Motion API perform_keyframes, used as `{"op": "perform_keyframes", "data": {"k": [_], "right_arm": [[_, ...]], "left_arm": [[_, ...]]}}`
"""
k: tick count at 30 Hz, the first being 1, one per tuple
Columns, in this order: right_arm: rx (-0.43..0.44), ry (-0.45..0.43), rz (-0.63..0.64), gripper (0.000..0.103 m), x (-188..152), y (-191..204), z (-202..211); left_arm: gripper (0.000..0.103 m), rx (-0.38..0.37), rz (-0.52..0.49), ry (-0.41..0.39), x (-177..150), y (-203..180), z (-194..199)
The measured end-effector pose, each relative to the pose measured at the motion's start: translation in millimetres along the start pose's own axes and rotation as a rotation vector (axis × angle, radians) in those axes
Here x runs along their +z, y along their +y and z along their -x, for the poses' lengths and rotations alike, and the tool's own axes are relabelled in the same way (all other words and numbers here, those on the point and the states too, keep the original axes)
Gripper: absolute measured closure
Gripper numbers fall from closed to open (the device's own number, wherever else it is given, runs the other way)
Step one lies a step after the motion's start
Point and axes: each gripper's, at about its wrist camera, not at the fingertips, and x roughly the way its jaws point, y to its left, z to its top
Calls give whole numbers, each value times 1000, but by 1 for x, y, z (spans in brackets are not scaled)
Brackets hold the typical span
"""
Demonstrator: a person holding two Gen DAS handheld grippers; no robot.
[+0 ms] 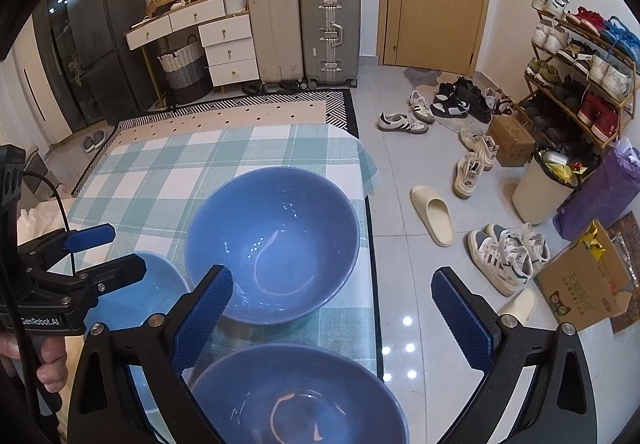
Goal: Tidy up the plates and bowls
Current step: 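Move both grippers toward the light-blue bowls, then close the left gripper on a blue bowl rim while the right gripper grips its rim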
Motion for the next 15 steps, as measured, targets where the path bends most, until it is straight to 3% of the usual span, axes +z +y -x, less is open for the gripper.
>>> {"op": "perform_keyframes", "data": {"k": [10, 15], "right_arm": [[10, 53, -3, 9, 6, -7, -34], [25, 88, -3, 20, 7, -10, -52]], "left_arm": [[11, 27, 4, 28, 12, -4, -35], [11, 35, 6, 45, 15, -4, -52]]}}
